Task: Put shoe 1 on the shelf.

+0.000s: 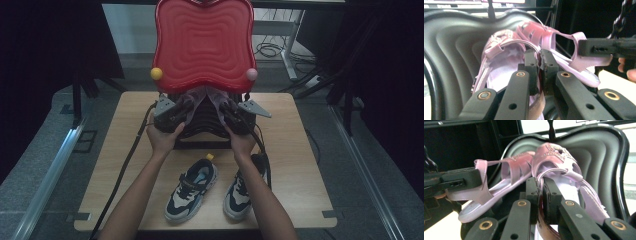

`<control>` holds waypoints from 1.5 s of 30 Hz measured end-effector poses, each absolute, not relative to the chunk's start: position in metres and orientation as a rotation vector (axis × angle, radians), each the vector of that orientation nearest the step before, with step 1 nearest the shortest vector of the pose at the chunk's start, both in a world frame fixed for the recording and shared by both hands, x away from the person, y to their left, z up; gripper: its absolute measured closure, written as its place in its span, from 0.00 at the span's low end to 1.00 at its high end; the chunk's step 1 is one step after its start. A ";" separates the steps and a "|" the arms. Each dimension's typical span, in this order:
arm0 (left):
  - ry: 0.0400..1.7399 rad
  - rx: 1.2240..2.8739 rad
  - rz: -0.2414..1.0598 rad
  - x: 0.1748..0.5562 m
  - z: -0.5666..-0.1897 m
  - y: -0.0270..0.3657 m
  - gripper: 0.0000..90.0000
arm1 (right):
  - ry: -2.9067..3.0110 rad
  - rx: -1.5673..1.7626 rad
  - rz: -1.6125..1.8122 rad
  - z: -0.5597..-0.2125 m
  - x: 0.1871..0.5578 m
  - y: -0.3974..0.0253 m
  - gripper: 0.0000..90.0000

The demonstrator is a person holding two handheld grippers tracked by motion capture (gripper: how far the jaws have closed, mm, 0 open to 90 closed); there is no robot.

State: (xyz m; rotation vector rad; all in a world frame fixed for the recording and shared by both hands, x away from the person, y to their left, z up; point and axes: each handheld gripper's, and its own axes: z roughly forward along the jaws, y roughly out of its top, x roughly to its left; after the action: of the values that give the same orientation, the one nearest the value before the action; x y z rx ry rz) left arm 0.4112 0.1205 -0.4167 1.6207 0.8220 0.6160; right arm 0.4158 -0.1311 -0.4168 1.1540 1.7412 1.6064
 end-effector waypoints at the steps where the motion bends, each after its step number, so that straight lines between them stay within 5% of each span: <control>1: 0.821 1.628 0.618 0.411 -0.418 0.120 0.94 | 1.749 1.168 1.600 -0.418 0.416 -0.132 0.93; 20: 0.835 1.681 0.593 0.404 -0.436 0.127 0.91 | 1.873 1.102 1.443 -0.431 0.409 -0.125 0.93; 36: 0.848 1.702 0.570 0.403 -0.440 0.124 0.67 | 1.889 1.128 1.483 -0.433 0.413 -0.128 0.81; 45: 0.853 1.702 0.559 0.401 -0.440 0.125 0.66 | 1.890 1.137 1.480 -0.430 0.410 -0.128 0.93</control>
State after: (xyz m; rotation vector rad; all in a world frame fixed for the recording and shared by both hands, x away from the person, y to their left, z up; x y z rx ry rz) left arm 0.4008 0.1249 -0.4401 1.7019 0.8534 0.5591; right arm 0.4104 -0.1284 -0.4303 1.1368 1.8904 1.4798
